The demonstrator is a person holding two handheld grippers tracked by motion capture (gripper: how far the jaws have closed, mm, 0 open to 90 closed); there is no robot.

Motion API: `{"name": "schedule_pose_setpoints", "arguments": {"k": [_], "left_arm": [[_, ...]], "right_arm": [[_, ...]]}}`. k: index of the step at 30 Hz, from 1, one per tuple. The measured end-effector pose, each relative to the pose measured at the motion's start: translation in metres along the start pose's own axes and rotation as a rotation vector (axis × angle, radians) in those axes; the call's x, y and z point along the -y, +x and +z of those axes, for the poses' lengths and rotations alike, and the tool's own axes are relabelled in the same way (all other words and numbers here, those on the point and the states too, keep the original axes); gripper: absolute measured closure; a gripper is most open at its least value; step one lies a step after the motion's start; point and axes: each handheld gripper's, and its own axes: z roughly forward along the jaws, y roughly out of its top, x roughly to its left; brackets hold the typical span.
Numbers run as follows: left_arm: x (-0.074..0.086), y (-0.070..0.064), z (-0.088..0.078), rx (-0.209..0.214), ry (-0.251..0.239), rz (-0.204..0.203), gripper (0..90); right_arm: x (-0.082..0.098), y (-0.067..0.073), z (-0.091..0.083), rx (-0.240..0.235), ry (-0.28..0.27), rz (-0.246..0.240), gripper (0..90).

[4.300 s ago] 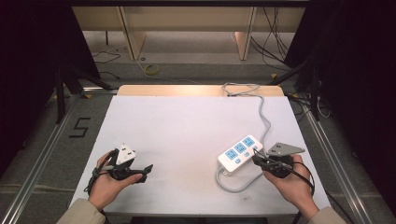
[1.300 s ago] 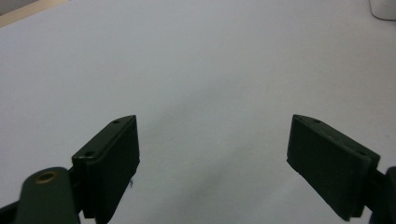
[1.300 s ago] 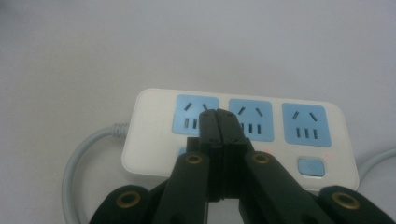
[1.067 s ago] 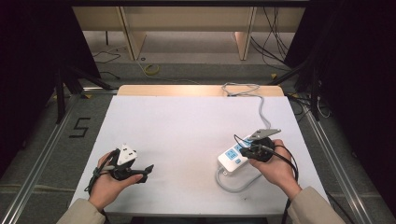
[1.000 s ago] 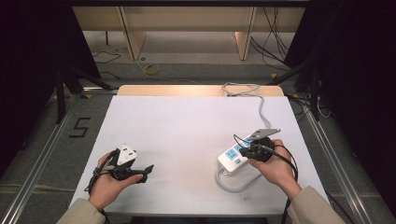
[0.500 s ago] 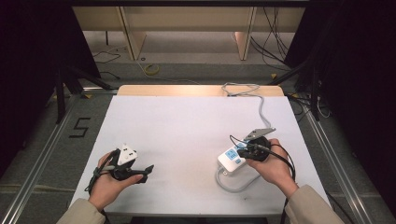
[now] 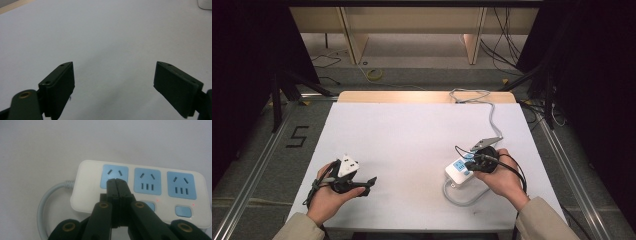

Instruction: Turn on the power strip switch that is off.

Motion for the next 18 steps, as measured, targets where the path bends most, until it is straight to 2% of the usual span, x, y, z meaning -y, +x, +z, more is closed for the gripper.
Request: {"name": "schedule_pose_setpoints", "arguments": {"k": [18], "left_arm": [[0.0000, -0.0002, -0.0001, -0.002, -0.001, 0.000, 16.4]], "right_arm": [[-0.0025, 0.0018, 0.0072, -0.006, 0.058, -0.015, 90.0]]}}
